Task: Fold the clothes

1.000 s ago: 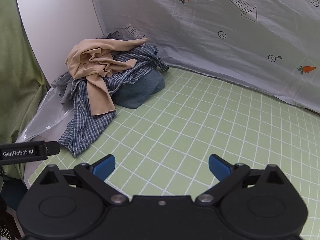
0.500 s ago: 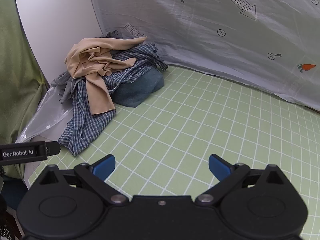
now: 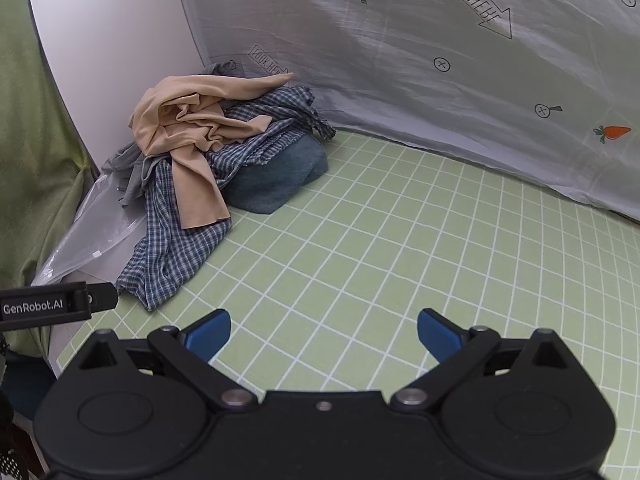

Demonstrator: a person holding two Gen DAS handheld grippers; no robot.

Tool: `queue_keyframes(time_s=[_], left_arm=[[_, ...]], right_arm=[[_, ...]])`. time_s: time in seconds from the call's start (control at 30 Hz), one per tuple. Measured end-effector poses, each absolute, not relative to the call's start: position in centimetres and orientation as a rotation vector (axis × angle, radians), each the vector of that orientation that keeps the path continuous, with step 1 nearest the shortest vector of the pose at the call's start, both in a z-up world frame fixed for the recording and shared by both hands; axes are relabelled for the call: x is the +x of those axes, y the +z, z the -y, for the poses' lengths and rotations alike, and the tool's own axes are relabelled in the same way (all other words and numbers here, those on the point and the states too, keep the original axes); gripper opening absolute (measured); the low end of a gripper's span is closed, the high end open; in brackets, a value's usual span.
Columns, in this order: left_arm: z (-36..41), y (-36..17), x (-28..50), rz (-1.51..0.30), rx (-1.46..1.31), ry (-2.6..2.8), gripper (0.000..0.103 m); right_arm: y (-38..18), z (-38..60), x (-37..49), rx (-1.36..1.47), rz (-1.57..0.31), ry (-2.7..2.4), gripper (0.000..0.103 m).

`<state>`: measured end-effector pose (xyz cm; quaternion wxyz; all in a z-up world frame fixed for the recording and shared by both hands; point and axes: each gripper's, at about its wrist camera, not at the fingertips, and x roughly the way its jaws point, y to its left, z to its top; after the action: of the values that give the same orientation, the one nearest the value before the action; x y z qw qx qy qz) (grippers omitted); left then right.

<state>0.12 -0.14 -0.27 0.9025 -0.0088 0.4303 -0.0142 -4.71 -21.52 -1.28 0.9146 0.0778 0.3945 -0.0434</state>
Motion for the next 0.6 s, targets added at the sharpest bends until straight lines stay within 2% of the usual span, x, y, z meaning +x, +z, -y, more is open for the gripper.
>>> queue_keyframes(time_s=[0.6], left_arm=[[0.01,-0.47,0.09,-0.901,-0.023,-0.026,0.103]], right_arm=[[-1.42,21.54,-4.58,0.166,-0.822,-0.087,0.101]])
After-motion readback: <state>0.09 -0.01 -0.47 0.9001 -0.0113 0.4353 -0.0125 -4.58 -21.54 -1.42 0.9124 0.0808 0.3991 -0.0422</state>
